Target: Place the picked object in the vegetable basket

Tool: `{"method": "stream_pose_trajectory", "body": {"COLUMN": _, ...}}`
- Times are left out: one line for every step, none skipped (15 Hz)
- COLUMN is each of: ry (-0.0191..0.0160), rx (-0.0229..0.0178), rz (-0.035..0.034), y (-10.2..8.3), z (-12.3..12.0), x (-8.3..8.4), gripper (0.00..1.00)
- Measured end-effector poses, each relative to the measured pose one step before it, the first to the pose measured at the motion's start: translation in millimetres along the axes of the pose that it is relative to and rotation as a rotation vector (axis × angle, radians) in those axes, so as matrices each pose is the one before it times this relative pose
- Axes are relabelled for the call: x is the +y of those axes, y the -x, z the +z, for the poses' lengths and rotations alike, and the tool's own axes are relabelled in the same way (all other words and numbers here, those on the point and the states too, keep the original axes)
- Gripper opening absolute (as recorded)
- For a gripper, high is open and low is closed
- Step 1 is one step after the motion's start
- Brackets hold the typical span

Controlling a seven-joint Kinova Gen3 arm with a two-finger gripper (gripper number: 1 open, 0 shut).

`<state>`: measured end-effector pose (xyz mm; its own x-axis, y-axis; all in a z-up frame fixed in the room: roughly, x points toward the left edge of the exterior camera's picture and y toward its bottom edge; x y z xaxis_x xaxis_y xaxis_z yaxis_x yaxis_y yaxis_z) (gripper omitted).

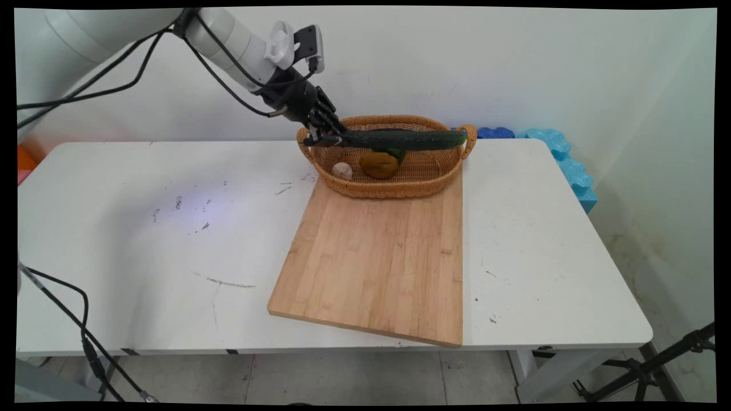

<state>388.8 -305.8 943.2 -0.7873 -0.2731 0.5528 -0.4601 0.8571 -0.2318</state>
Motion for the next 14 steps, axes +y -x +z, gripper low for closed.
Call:
{"method": "stream_pose_trajectory", "body": {"ry": -0.00340, "rx": -0.00217, "rz": -0.00112, "y": 0.51, "z": 4.51, "x": -3.49, "gripper": 0.00}}
{"method": "stream_pose_trajectory", "body": {"ry": -0.00293, "rx": -0.00138, "rz": -0.00148, "y": 0.41, "z": 5.36, "x": -2.92, "gripper": 0.00}}
{"method": "stream_pose_trajectory", "body": {"ry": -0.00150, "rx": -0.00093, "rz": -0.00174, "y": 0.27, "z": 4.80, "x": -1.93, "gripper": 0.00}}
{"method": "stream_pose_trajectory", "body": {"ry": -0.00063, "rx": -0.00124, "rz": -0.00170, "y": 0.21, "z": 5.88, "x": -1.68, "gripper": 0.00}}
{"method": "stream_pose_trajectory", "body": {"ry": -0.00046, "rx": -0.00024, "rz": -0.00195, "y": 0.24, "z": 5.76, "x": -1.15, "gripper": 0.00}}
{"method": "stream_pose_trajectory", "body": {"ry": -0.00031, "rx": 0.00026, "rz": -0.00185, "y": 0.13, "z": 5.03, "x": -0.87, "gripper": 0.00}}
{"method": "stream_pose_trajectory", "body": {"ry": -0.00031, "rx": 0.00037, "rz": -0.00165, "y": 0.05, "z": 5.69, "x": -0.89, "gripper": 0.00}}
{"method": "stream_pose_trajectory", "body": {"ry": -0.00097, "rx": 0.00036, "rz": -0.00159, "y": 0.17, "z": 5.28, "x": -0.89, "gripper": 0.00}}
{"method": "stream_pose_trajectory", "body": {"ry": -0.00048, "rx": 0.00004, "rz": -0.00150, "y": 0.28, "z": 4.56, "x": -0.73, "gripper": 0.00}}
{"method": "stream_pose_trajectory", "body": {"ry": -0.00062, "rx": -0.00008, "rz": -0.00163, "y": 0.46, "z": 4.83, "x": -0.69, "gripper": 0.00}}
{"method": "stream_pose_trajectory", "body": {"ry": -0.00063, "rx": -0.00011, "rz": -0.00136, "y": 0.49, "z": 4.42, "x": -0.69, "gripper": 0.00}}
{"method": "stream_pose_trajectory", "body": {"ry": -0.00044, "rx": -0.00019, "rz": -0.00119, "y": 0.39, "z": 3.76, "x": -0.64, "gripper": 0.00}}
{"method": "stream_pose_trajectory", "body": {"ry": -0.00102, "rx": -0.00025, "rz": -0.00173, "y": 0.82, "z": 3.57, "x": -0.62, "gripper": 0.00}}
{"method": "stream_pose_trajectory", "body": {"ry": -0.00033, "rx": -0.00022, "rz": -0.00069, "y": 0.31, "z": 3.63, "x": -0.59, "gripper": 0.00}}
